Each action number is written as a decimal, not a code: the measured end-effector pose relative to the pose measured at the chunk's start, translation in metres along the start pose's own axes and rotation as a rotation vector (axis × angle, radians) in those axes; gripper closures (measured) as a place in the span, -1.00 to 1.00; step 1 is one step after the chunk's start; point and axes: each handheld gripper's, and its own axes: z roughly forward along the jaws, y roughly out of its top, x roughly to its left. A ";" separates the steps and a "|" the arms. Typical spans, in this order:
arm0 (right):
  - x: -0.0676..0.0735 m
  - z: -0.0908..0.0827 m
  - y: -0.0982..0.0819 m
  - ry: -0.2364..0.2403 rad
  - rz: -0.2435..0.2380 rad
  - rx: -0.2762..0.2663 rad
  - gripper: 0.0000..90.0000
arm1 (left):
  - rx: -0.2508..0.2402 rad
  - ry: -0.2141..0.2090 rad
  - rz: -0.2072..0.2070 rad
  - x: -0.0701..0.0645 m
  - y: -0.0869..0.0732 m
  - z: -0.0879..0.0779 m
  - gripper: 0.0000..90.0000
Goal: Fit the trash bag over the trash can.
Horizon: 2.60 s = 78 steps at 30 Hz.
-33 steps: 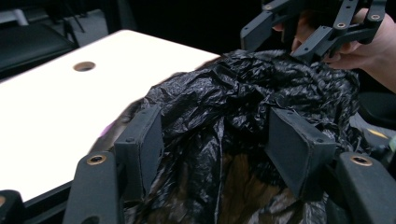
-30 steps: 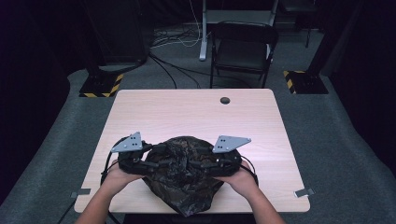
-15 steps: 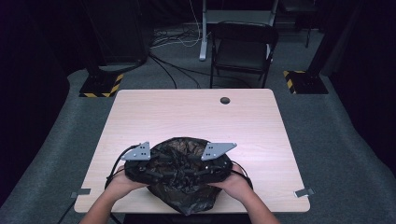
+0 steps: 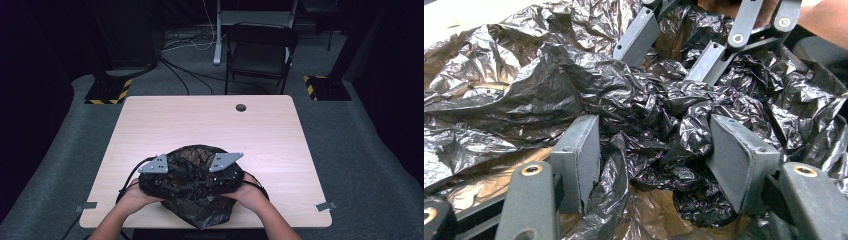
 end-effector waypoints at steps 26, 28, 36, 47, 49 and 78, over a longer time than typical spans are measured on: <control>0.023 -0.069 -0.072 -0.062 0.157 -0.116 -0.24 | -0.015 0.176 -0.041 -0.007 0.012 0.024 -0.07; 0.025 -0.067 -0.072 -0.062 0.156 -0.111 -0.22 | -0.010 0.179 -0.048 -0.009 0.013 0.025 -0.07; 0.022 -0.056 -0.073 -0.062 0.139 -0.086 0.72 | 0.006 0.190 -0.055 -0.010 0.015 0.025 -0.05; 0.019 -0.042 -0.084 -0.013 0.105 0.002 1.00 | -0.002 0.163 -0.071 -0.007 0.022 0.016 -0.10; 0.017 -0.041 -0.087 -0.019 0.105 0.017 1.00 | 0.000 0.158 -0.070 -0.006 0.024 0.014 -0.11; 0.003 -0.034 -0.104 -0.089 0.140 0.076 1.00 | 0.017 0.084 -0.028 -0.010 0.055 0.019 -0.17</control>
